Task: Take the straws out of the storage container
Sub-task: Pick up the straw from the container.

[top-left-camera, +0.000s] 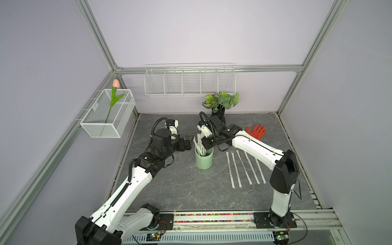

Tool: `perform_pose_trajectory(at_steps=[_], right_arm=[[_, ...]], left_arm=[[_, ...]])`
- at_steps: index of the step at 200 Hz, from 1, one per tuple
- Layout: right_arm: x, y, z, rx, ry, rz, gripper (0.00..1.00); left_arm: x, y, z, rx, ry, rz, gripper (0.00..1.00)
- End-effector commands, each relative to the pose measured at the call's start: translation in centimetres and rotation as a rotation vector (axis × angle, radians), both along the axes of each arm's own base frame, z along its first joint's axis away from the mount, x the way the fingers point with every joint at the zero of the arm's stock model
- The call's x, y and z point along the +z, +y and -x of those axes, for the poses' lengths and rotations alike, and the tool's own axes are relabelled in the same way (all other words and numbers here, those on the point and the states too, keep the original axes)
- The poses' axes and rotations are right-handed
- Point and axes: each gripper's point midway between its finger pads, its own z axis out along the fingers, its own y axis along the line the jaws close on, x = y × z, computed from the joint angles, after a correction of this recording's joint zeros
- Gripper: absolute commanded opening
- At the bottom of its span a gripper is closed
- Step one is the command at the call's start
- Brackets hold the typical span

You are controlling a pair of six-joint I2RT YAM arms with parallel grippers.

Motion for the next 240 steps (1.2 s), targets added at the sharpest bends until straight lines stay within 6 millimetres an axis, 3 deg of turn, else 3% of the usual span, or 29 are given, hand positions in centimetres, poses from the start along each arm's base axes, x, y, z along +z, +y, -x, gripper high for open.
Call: perform_pose_trajectory(at_steps=[1, 80, 159, 240], right_arm=[[2.7, -0.5, 0.8, 0.011, -0.025, -0.027, 0.1], [6.3, -1.1, 1.5, 0.021, -0.068, -0.072, 0.1], [4.5, -1.3, 0.3, 0.006, -0.106, -0.016, 0.09], [9.9, -1.7, 0.8, 0.023, -0.179, -0.071, 0.09]], left_arm=[[0.7, -0.3, 0.2, -0.01, -0.016, 0.021, 1.0], [0.6, -0.4, 0.2, -0.013, -0.011, 0.022, 1.0], [0.6, -0.4, 0.2, -0.014, -0.012, 0.021, 1.0], [0.6, -0.4, 0.2, -0.016, -0.01, 0.023, 1.0]])
